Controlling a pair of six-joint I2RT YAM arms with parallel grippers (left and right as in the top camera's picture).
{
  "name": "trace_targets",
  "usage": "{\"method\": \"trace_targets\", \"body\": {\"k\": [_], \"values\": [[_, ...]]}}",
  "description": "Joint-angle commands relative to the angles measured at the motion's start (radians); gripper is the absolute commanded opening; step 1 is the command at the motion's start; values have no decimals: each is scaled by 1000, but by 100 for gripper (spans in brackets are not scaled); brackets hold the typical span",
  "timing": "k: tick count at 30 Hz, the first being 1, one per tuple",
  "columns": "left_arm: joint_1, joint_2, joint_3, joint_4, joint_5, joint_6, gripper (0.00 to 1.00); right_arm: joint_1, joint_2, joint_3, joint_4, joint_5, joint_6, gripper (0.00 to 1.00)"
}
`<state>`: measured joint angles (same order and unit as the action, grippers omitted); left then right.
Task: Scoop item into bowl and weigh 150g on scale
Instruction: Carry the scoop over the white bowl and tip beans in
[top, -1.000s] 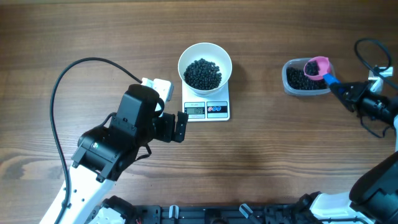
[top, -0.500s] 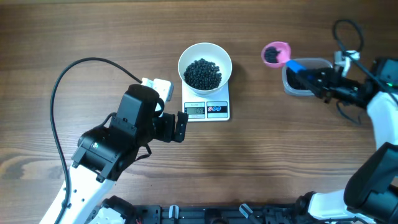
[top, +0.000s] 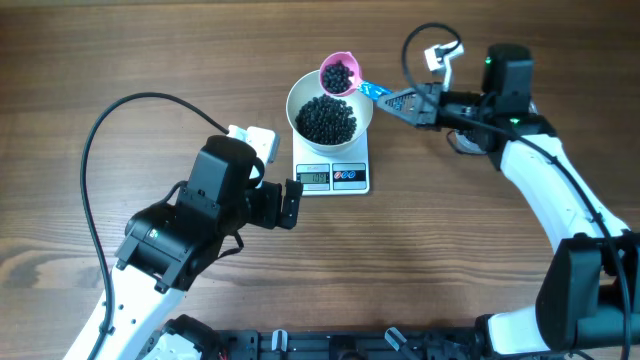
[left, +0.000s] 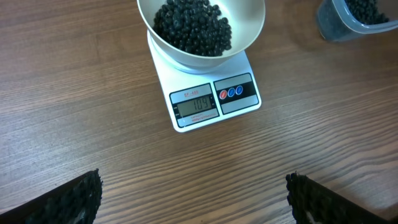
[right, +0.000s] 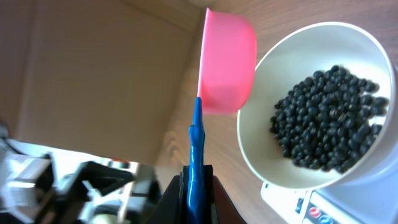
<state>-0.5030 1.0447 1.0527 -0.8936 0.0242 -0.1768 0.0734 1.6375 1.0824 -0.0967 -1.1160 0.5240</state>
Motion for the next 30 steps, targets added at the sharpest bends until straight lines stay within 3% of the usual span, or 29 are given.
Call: {"method": "trace_targets", "body": {"k": [1,13,16,27,30], "values": [[-4,-3,0,2,5,15,100,55,10,8,2,119,-208,4],[-4,-3,0,2,5,15,100,108,-125,8,-218,449,-616,4],[-4,-3,0,2,5,15,100,155,-127,8,-207,571,-676,4],[-4,-3,0,2,5,15,100,188,-175,11,-211,683,-866,4],[-4,-3,0,2,5,15,100,235,-185,11,-218,793,-938,4]]}}
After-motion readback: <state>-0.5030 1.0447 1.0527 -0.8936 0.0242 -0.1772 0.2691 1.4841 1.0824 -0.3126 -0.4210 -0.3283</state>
